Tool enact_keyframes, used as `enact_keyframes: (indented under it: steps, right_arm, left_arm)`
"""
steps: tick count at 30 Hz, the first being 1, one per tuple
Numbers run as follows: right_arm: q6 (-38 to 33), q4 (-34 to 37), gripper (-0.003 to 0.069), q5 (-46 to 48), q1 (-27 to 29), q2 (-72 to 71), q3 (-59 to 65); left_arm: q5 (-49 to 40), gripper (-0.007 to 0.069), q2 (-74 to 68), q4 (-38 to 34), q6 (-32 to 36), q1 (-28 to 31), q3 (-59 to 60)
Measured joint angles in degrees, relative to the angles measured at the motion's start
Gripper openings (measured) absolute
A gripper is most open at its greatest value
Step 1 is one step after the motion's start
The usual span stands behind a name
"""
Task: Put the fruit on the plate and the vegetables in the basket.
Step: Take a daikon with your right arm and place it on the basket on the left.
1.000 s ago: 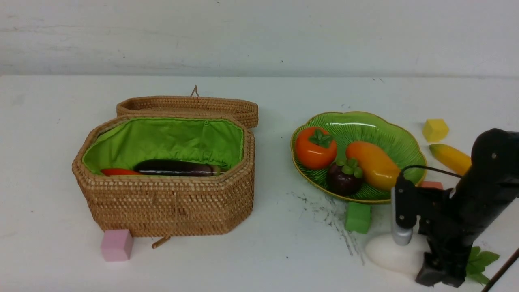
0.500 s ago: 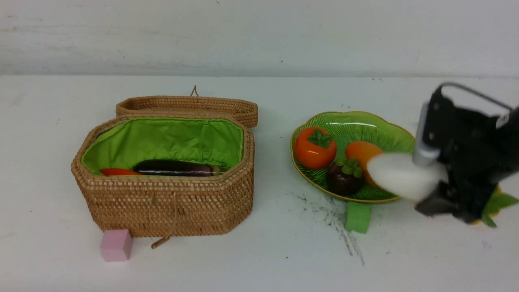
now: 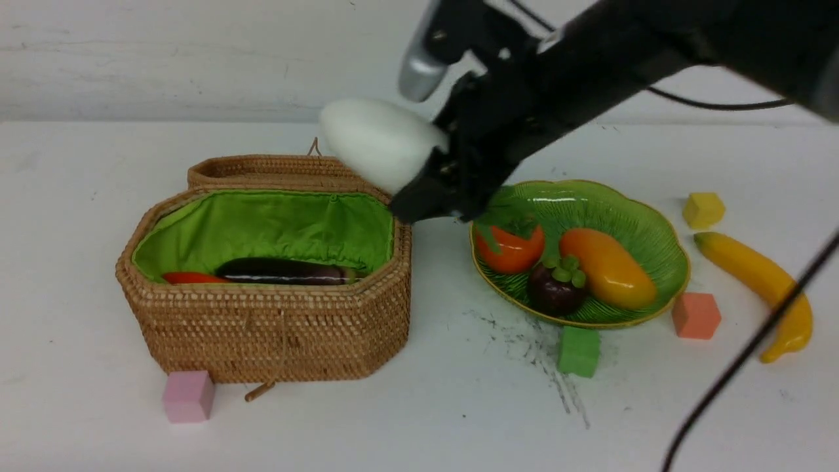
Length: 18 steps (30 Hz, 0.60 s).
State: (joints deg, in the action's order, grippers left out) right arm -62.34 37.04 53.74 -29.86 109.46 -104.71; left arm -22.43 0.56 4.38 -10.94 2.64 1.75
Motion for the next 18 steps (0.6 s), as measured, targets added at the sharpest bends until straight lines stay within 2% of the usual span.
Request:
enact_keyframes:
  steps: [7, 18]
  right_arm:
    - [3.59, 0.72, 0.0533, -1.37, -2.28, 11.92, -5.4]
    - [4.26, 4.23, 0.0532, -2.73, -2.39, 13.41, -5.98]
  left_arm:
    - [0.0, 0.0151, 0.0, 0.05, 0.0, 0.0, 0.0]
    - [0.0, 0.0165, 0.0, 0.05, 0.0, 0.0, 0.0]
